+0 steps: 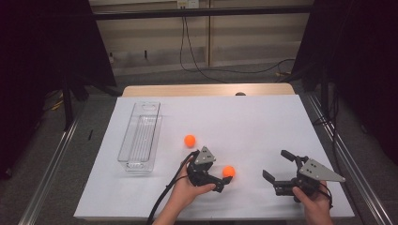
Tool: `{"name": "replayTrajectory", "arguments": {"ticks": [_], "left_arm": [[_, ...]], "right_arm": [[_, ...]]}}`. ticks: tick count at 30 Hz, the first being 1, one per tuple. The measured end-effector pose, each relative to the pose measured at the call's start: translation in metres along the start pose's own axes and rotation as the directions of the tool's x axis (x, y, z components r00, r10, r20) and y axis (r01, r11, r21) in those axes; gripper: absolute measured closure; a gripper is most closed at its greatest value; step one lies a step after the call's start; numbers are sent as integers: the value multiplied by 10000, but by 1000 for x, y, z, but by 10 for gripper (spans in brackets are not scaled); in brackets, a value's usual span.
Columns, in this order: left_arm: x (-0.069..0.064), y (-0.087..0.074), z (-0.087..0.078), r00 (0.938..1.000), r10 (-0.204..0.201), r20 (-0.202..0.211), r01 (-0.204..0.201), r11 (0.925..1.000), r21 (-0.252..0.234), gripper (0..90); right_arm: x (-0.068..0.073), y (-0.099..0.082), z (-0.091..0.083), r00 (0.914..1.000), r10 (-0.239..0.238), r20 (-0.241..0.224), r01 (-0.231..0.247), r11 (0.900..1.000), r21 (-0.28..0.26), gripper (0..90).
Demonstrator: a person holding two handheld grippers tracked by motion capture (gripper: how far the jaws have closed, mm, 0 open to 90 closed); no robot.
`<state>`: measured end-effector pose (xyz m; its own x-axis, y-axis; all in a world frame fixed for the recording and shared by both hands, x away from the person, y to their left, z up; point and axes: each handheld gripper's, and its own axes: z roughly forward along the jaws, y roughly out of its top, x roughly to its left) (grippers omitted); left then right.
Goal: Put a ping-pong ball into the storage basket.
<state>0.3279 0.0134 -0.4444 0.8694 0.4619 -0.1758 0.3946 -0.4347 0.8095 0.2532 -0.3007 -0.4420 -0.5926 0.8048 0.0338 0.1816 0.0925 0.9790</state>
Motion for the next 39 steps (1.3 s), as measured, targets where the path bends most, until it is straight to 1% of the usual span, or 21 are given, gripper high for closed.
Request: {"name": "replayTrajectory", "arguments": {"ticks": [3,5,8,17,20,25,30,34,39], "left_arm": [[0,1,1,10000,59,-65,-58,9999,124,43],[-1,1,2,10000,72,-49,-71,9999,103,44],[-2,2,3,9999,155,-43,-154,9997,203,44],[-3,4,8,9996,279,-20,-278,9991,309,45],[-4,3,9,9996,265,-12,-264,9993,277,45],[-3,3,11,9993,371,4,-371,9982,463,59],[-4,2,13,9991,410,55,-412,9982,424,69],[-4,4,14,9989,461,112,-466,9977,501,79],[-5,5,15,9989,469,69,-472,9974,550,91]], "right_arm": [[0,0,0,10000,14,-4,-14,10000,-3,13],[0,0,0,10000,15,-9,-15,10000,-7,13],[0,0,0,10000,22,-6,-22,10000,-2,13],[0,0,0,10000,21,-13,-21,10000,-17,14],[0,0,0,10000,21,-13,-21,10000,-12,13],[0,0,0,10000,20,-24,-20,10000,-7,14],[0,0,0,10000,22,-25,-22,10000,-18,14],[0,0,0,10000,19,-28,-19,10000,-21,14],[0,0,0,10000,26,-28,-27,10000,-16,14]]}}
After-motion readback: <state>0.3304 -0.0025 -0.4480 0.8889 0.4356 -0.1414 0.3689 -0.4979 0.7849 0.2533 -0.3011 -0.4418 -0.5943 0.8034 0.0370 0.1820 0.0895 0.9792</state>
